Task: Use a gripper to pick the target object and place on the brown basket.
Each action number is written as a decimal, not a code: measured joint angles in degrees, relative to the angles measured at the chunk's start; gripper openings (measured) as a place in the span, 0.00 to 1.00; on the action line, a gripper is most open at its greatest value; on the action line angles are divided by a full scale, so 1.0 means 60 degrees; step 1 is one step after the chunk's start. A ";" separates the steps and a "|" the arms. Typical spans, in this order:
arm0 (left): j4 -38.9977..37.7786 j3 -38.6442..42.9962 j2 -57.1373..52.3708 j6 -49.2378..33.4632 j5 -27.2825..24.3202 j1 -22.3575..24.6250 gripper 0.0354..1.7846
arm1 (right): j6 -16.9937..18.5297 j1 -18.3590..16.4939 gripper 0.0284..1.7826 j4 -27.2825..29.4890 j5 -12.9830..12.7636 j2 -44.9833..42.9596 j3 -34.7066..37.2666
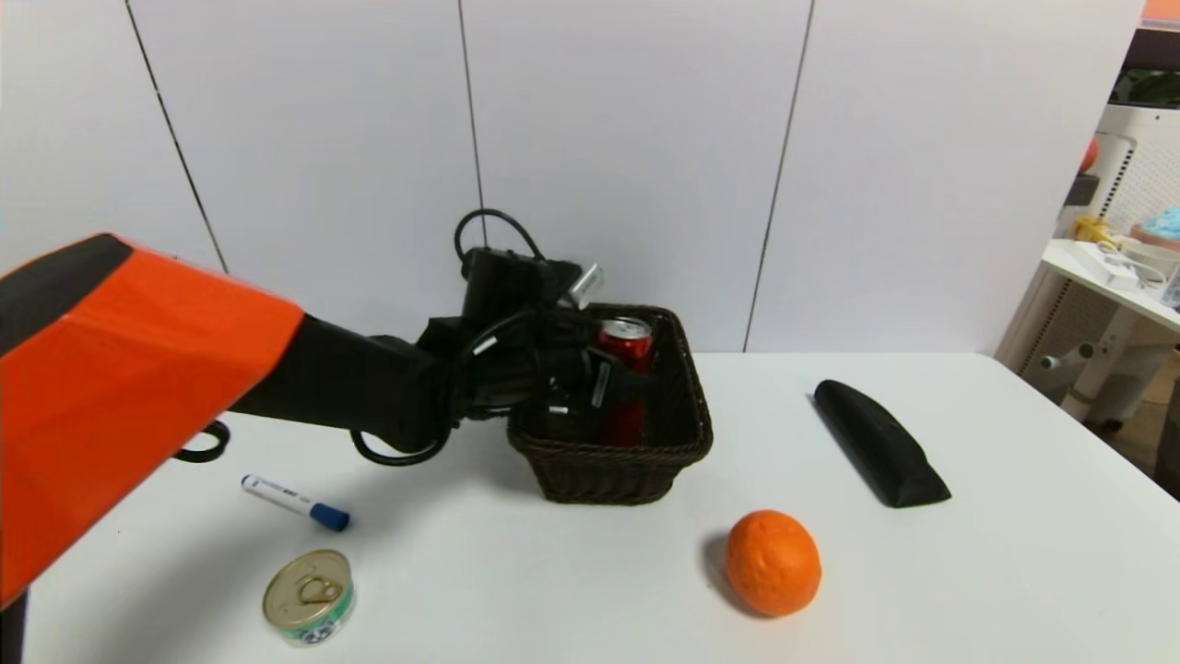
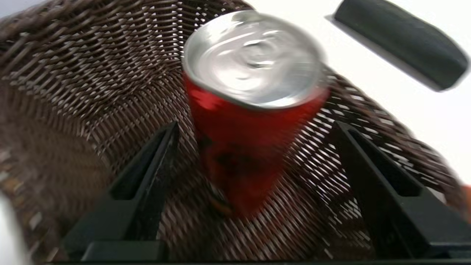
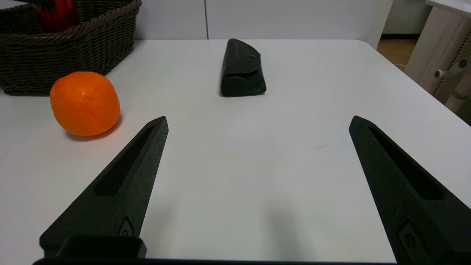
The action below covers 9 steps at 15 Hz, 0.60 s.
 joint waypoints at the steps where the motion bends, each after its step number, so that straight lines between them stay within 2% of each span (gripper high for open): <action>1: 0.0447 0.0095 -0.0510 0.0006 0.0000 -0.0033 0.86 | 0.0000 0.0000 0.95 -0.0004 0.0004 0.0000 0.0000; 5: 0.1955 0.1148 -0.3359 0.0037 0.0022 -0.0108 0.90 | 0.0008 0.0000 0.95 -0.0004 0.0000 0.0000 0.0004; 9: 0.2473 0.4246 -0.6967 0.0124 0.0248 0.0228 0.92 | 0.0008 0.0000 0.95 -0.0004 0.0000 0.0000 0.0004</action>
